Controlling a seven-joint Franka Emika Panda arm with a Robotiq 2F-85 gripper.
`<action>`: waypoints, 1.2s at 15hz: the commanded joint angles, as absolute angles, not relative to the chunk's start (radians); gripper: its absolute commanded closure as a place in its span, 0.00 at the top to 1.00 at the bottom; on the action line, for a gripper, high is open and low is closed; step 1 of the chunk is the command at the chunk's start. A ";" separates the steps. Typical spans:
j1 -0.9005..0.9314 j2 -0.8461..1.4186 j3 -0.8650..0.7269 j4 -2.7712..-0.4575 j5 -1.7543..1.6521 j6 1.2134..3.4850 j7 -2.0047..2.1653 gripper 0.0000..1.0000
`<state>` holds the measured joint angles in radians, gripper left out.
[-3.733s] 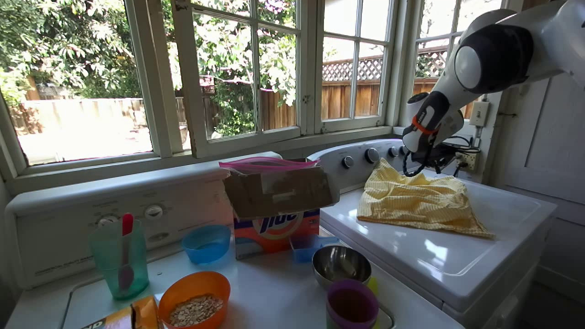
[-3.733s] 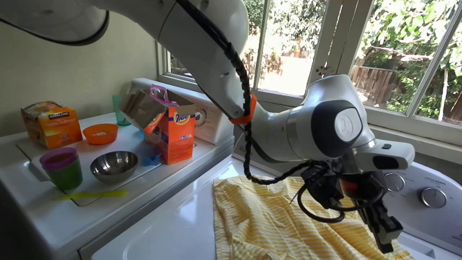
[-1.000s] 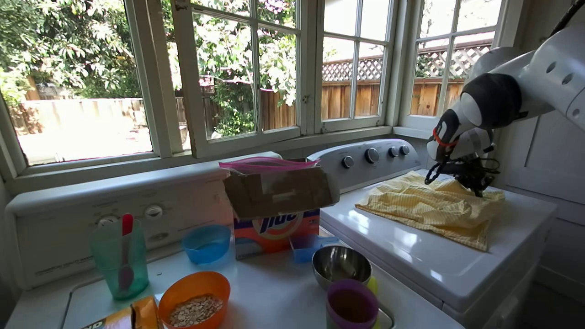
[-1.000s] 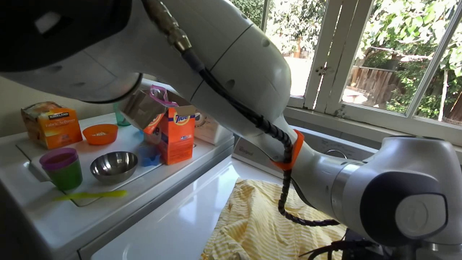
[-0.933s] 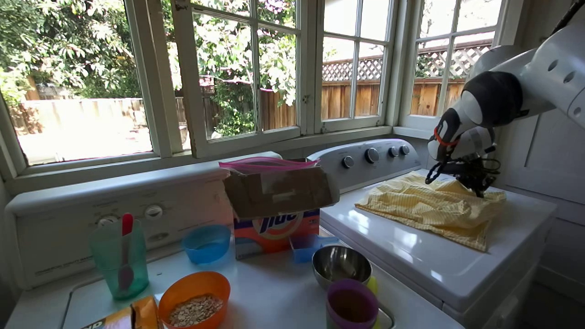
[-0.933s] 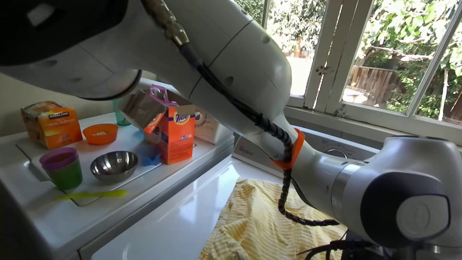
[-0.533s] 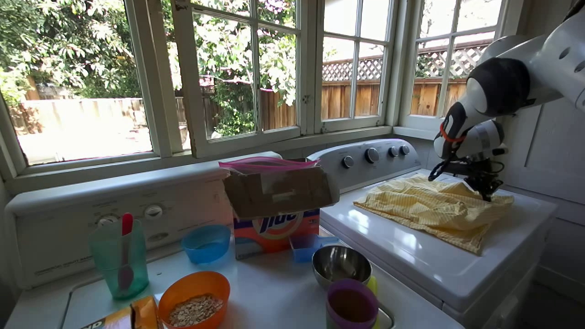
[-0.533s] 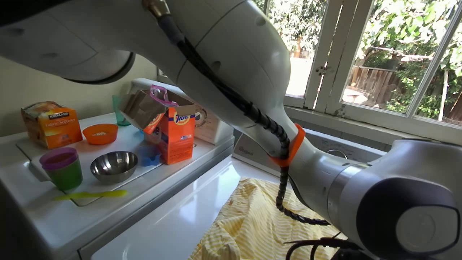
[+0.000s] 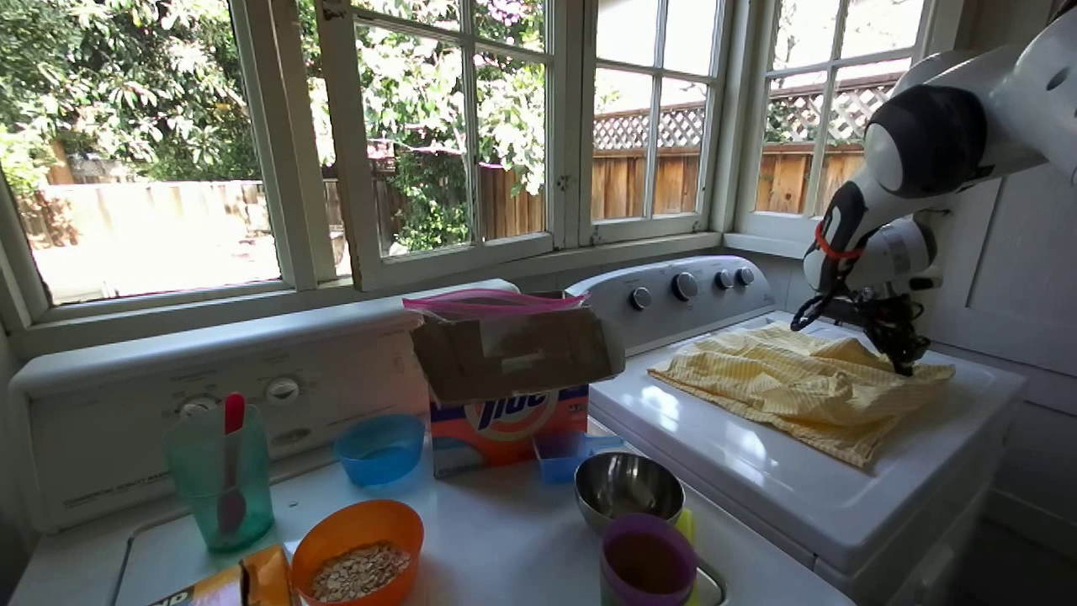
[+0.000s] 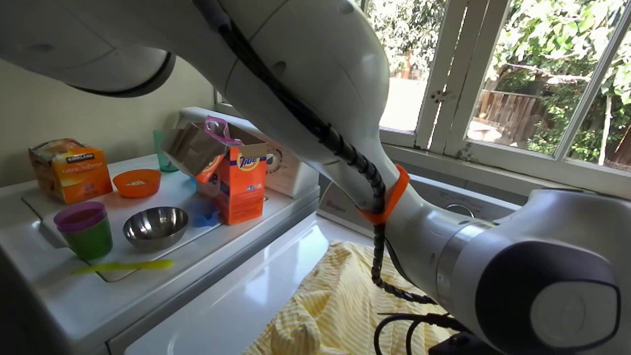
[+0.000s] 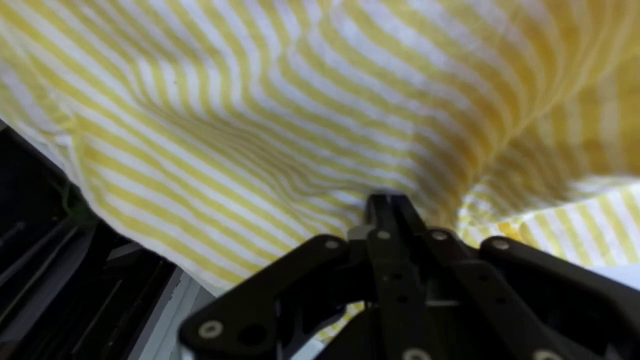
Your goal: Turn the towel to the right
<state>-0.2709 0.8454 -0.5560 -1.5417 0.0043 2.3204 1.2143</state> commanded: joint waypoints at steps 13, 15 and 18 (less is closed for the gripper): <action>-0.161 0.585 -0.479 -1.650 -0.284 2.472 0.858 1.00; -0.156 0.545 -0.443 -1.675 -0.279 2.483 0.775 1.00; -0.158 0.476 -0.375 -1.727 -0.246 2.494 0.643 1.00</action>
<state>-0.1544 0.5752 -0.4336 -1.6183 -0.2609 2.4543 0.7582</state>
